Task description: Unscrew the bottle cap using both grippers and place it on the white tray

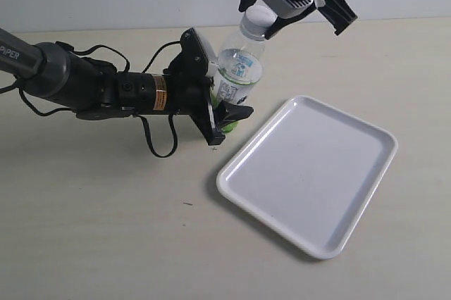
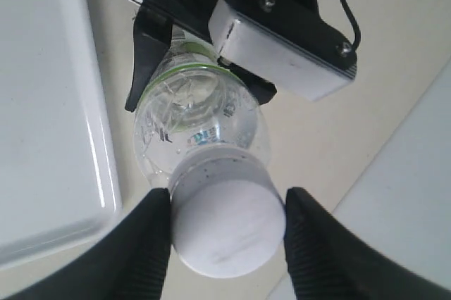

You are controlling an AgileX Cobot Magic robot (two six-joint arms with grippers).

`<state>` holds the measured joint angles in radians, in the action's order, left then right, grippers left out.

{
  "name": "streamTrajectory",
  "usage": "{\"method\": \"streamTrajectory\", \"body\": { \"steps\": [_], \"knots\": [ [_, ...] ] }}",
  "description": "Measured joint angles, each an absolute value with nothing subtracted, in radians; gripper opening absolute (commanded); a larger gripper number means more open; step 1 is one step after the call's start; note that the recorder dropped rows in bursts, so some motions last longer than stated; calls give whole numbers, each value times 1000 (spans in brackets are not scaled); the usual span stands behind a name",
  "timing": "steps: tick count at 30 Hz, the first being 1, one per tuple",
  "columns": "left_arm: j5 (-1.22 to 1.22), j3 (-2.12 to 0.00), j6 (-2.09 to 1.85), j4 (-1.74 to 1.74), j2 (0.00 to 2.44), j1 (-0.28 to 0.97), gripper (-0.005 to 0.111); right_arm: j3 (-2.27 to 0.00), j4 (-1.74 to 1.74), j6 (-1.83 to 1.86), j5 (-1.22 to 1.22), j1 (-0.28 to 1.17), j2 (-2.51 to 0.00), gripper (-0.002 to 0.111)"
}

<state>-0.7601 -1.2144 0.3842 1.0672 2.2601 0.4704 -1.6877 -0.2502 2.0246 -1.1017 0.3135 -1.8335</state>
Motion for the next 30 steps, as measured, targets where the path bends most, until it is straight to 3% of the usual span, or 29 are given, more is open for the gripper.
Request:
{"method": "streamTrajectory", "body": {
  "steps": [14,18,25,30],
  "knots": [
    [-760,-1214,384,1067,2260,470,0,-1688,-238,2092,-1106,314,-1834,3],
    [-760,-1214,384,1067,2260,470,0,-1688,-236,2093,-1106,314,-1834,17],
    [-760,-1214,384,1067,2260,470,0,-1688,-235,2095,-1104,314,-1834,56],
    [-760,-1214,386,1065,2260,470,0,-1688,-235,2095,-1084,314,-1834,69]
  ]
}}
